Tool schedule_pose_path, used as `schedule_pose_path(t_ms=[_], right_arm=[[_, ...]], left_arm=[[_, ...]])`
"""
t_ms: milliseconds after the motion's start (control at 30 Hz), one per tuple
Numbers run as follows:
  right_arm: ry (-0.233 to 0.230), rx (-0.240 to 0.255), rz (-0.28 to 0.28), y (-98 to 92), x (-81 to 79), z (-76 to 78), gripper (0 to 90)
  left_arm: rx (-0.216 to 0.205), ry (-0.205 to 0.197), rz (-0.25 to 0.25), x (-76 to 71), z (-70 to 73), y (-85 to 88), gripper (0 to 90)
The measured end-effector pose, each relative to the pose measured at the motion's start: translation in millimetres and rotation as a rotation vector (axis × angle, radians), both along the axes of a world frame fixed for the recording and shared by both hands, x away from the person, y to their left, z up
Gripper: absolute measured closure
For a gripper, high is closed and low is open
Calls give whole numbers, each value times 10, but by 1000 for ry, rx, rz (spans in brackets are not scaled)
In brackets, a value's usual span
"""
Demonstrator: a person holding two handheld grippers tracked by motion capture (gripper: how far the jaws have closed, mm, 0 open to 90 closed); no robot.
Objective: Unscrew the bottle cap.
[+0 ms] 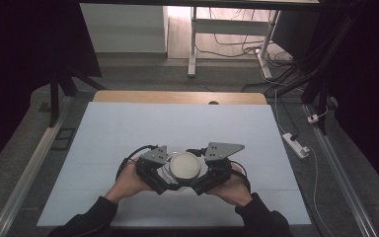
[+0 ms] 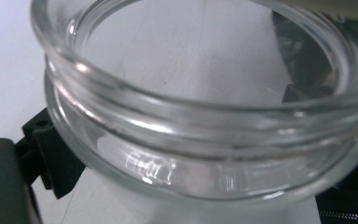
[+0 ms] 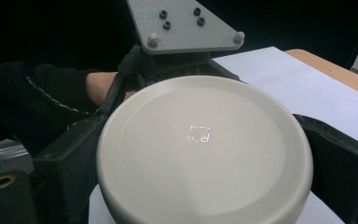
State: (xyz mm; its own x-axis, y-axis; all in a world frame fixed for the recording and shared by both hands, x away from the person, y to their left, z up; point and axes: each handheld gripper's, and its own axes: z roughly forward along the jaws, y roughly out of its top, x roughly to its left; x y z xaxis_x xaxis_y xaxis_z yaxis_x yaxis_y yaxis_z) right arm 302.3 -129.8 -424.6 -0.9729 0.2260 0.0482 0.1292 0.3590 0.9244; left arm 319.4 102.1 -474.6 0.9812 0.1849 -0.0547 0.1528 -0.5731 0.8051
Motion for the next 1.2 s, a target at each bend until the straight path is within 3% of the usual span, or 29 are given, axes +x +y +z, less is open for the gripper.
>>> schedule_pose_path(t_ms=[467, 1200], right_arm=[[-3, -1, -9, -52, -44, 6, 74], [-9, -4, 4, -58, -222, -26, 74]], left_arm=[[-23, 2, 62, 73, 8, 95, 75], [-57, -1, 221, 331, 41, 259, 75]])
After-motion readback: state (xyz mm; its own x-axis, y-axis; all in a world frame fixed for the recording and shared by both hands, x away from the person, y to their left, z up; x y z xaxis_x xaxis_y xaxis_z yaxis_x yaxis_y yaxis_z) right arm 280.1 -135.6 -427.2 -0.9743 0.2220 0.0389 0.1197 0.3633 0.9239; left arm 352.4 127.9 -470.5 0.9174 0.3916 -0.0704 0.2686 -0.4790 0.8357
